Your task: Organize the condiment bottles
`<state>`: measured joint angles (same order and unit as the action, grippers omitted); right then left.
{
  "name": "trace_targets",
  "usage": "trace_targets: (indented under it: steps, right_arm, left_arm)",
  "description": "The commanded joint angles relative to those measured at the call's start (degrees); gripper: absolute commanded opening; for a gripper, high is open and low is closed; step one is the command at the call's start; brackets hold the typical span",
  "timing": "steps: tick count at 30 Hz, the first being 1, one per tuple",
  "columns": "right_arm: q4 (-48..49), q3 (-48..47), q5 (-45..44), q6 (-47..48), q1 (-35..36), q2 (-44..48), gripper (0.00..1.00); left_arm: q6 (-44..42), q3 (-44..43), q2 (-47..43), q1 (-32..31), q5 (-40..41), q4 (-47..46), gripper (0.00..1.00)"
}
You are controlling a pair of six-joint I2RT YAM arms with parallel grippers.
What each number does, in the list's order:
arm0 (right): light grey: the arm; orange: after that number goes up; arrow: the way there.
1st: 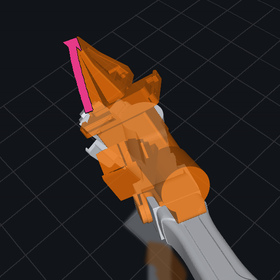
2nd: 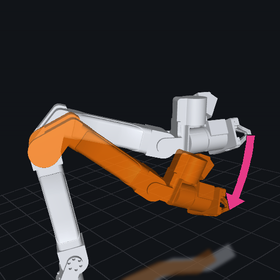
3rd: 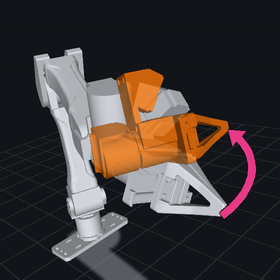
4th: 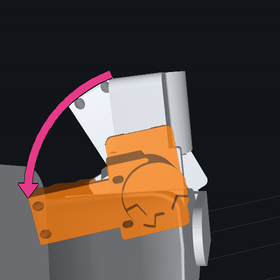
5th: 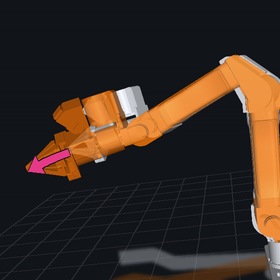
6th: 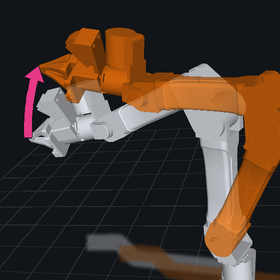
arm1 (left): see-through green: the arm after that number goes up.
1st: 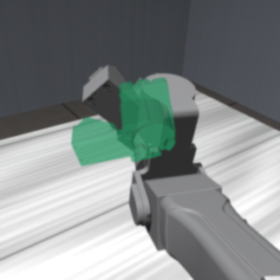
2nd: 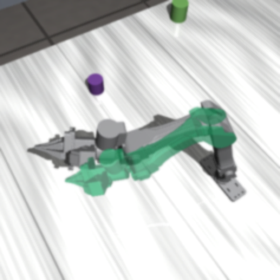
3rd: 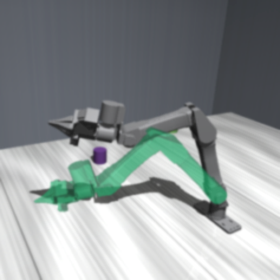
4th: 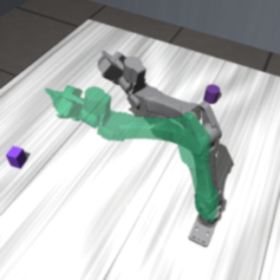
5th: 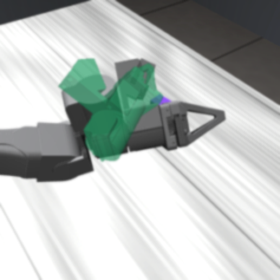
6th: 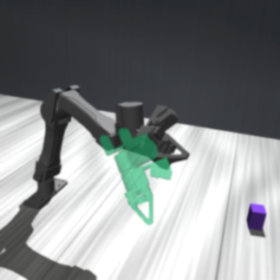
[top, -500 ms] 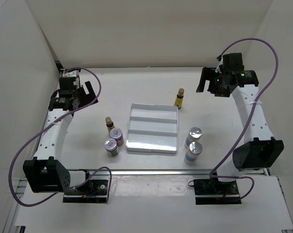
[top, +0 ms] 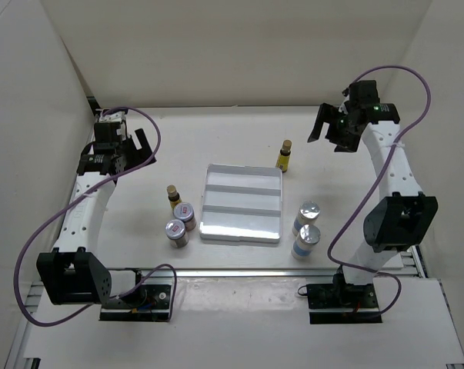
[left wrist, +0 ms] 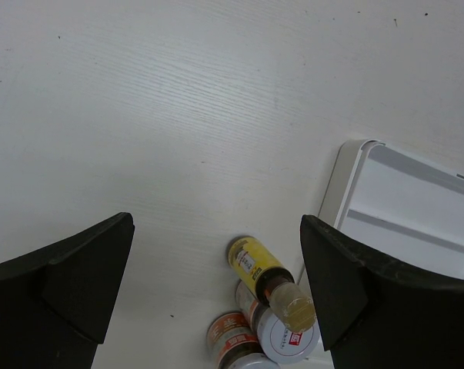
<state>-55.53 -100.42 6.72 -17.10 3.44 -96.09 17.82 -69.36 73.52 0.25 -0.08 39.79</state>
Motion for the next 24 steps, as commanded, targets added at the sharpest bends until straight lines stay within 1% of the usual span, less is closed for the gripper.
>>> trace_targets:
  steps: [1,2,3,13,15,19,24]
  right_arm:
    - [2.2,-2.8,5.3,1.2,0.2,0.2,1.00]
    - [2.2,-2.8,2.3,1.9,1.7,0.2,1.00]
    - [1.5,-3.7,1.2,2.4,2.3,-0.7,1.00]
    - [0.9,-6.3,1.2,2.3,5.3,-3.8,1.00]
    - [0.9,-7.0,0.7,2.3,5.3,-4.4,1.00]
    - [-0.4,-9.8,-3.2,3.5,6.5,-5.8,1.00]
    - [-0.4,-10.9,-3.2,3.5,6.5,-6.3,1.00]
  left_arm:
    - [-0.6,0.5,-2.3,-0.2,-1.0,-0.9,1.00]
    - [-0.6,0.5,-2.8,-0.2,-1.0,-0.9,1.00]
    - [-0.6,0.5,-2.9,-0.2,-1.0,-0.9,1.00]
    - [-0.6,1.1,-3.4,-0.2,-1.0,-1.5,1.00]
    - [-0.6,1.6,-3.4,-0.2,-1.0,-1.5,1.00]
    - [-0.6,2.1,-3.9,-0.2,-1.0,-1.5,1.00]
    - [-0.6,2.1,-3.9,-0.2,-1.0,-1.5,1.00]
